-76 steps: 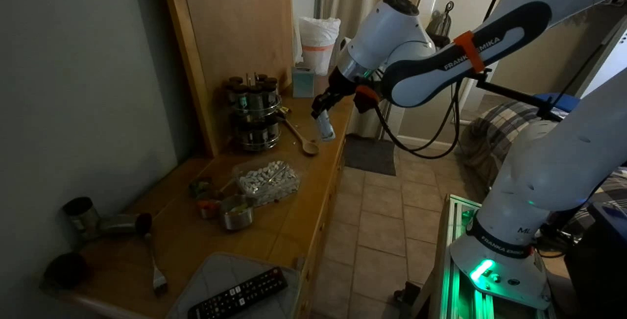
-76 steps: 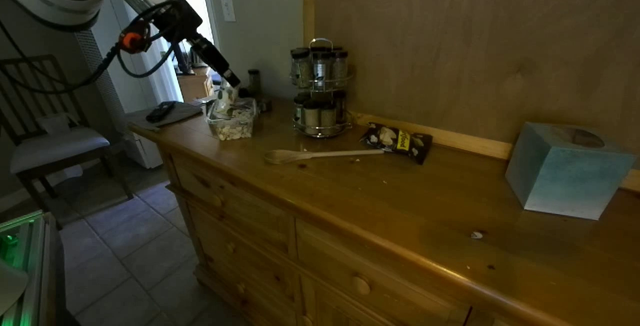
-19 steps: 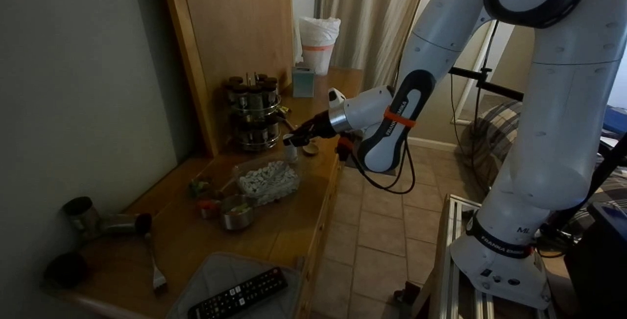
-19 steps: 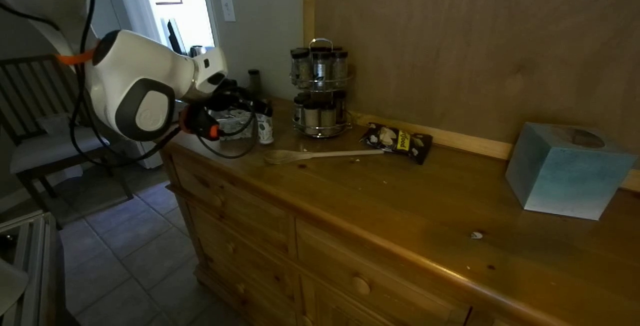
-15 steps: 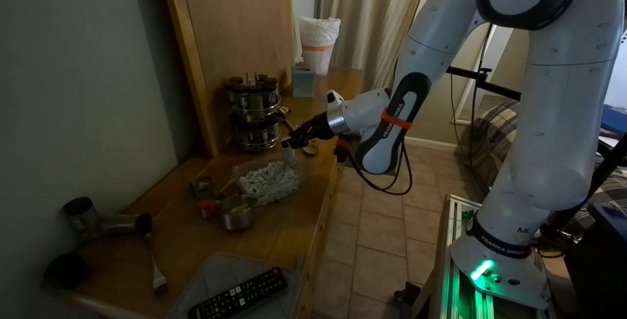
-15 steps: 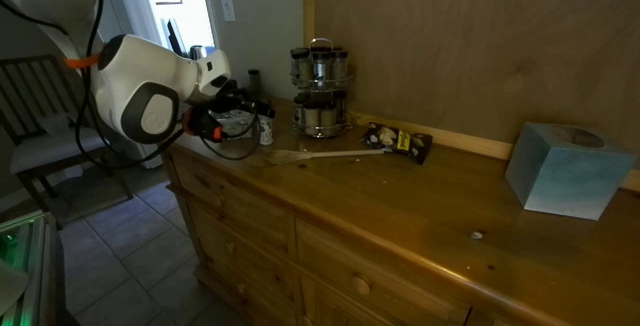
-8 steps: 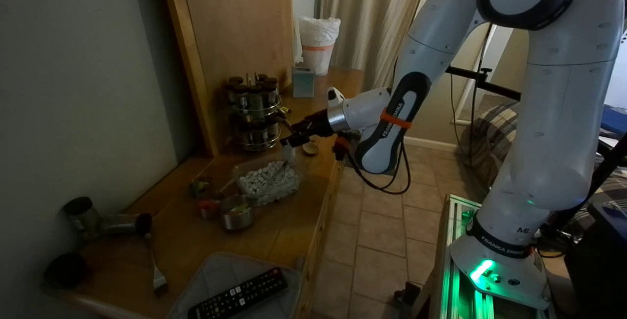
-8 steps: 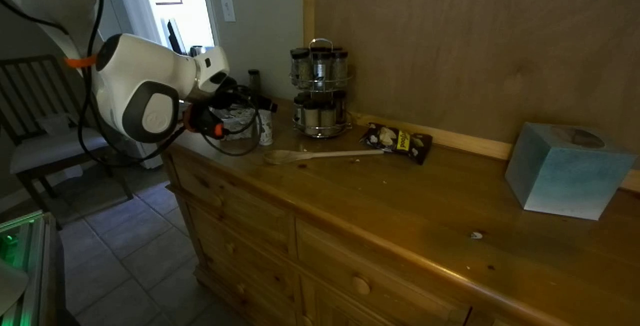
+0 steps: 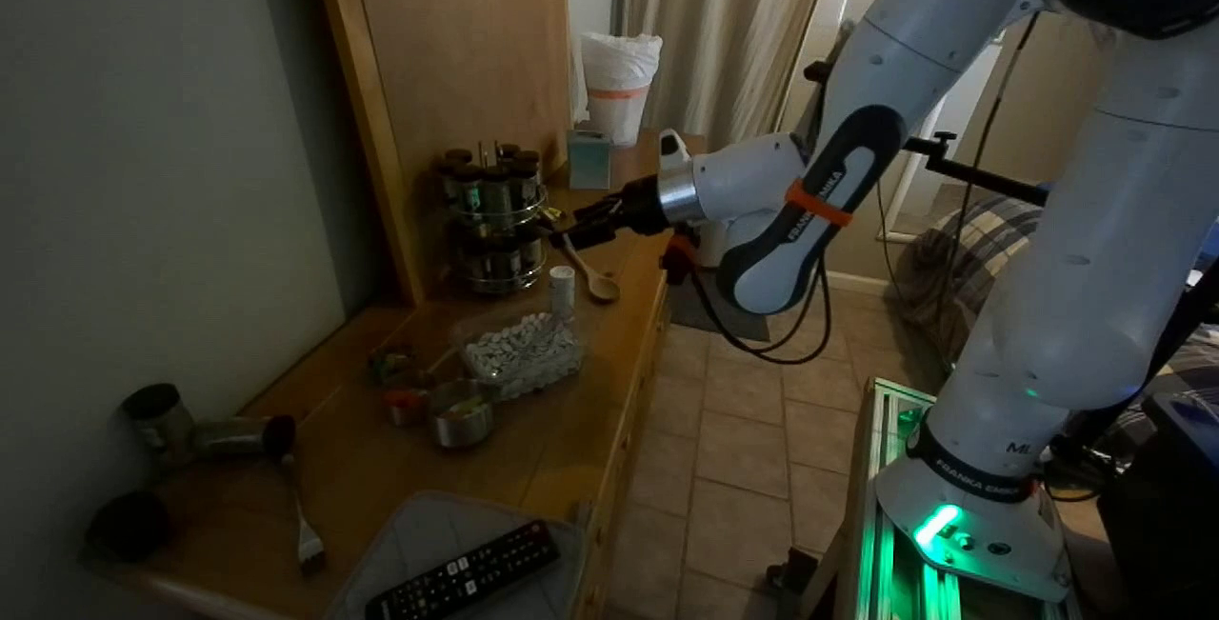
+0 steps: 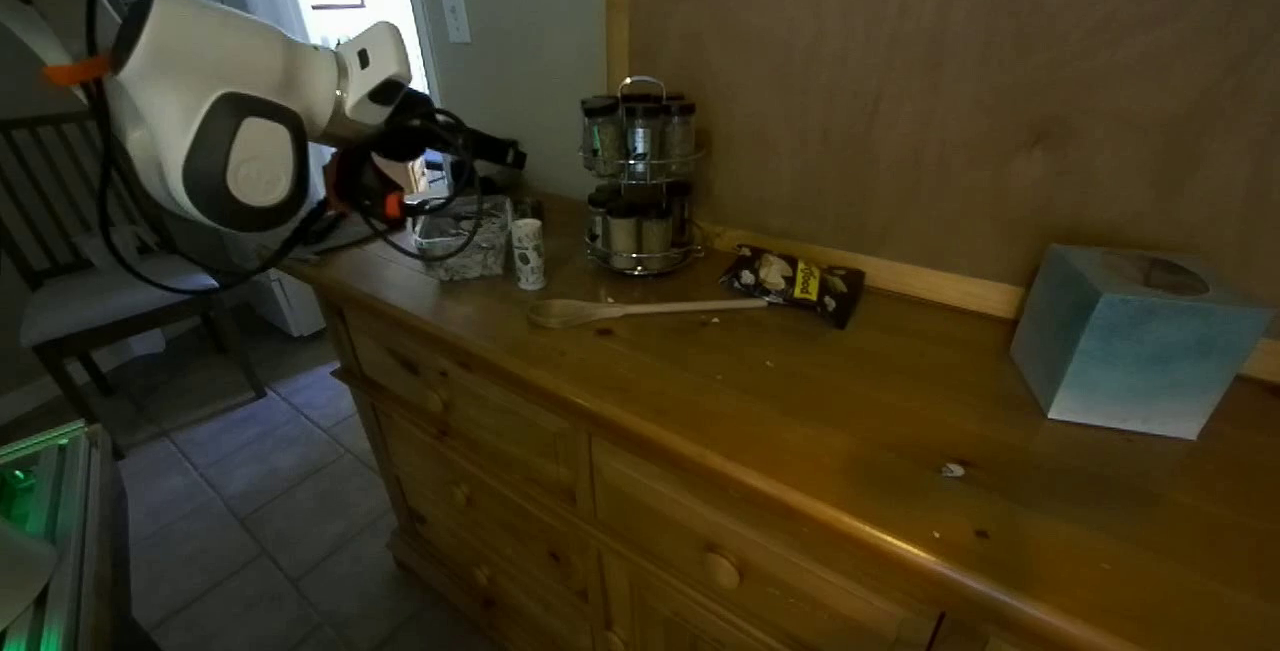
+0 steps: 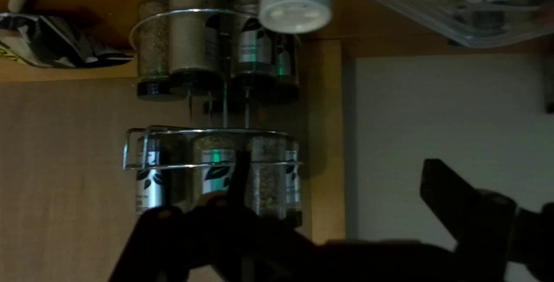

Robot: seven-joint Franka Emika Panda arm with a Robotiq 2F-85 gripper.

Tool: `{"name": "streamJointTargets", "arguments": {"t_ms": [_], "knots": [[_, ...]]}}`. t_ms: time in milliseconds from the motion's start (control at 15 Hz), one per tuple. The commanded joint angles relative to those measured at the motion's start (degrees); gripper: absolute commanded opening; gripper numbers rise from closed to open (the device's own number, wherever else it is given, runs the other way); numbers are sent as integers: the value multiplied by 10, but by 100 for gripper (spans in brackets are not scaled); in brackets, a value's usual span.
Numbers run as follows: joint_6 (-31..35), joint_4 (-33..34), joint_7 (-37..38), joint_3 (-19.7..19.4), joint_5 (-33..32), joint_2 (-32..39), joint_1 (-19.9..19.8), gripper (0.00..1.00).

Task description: Move the white bottle forward, then put it upright

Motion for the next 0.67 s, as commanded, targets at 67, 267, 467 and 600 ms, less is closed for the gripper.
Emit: {"name": "streamJointTargets", "arguments": {"t_ms": [67, 267, 467, 600], "knots": [[-161, -23, 190, -9, -108, -142, 9, 100], [-178, -13, 198, -4, -112, -136, 5, 100], [-194, -13, 208, -4, -117, -154, 6, 100], [-192, -13, 207, -4, -117, -145, 6, 100]]}}
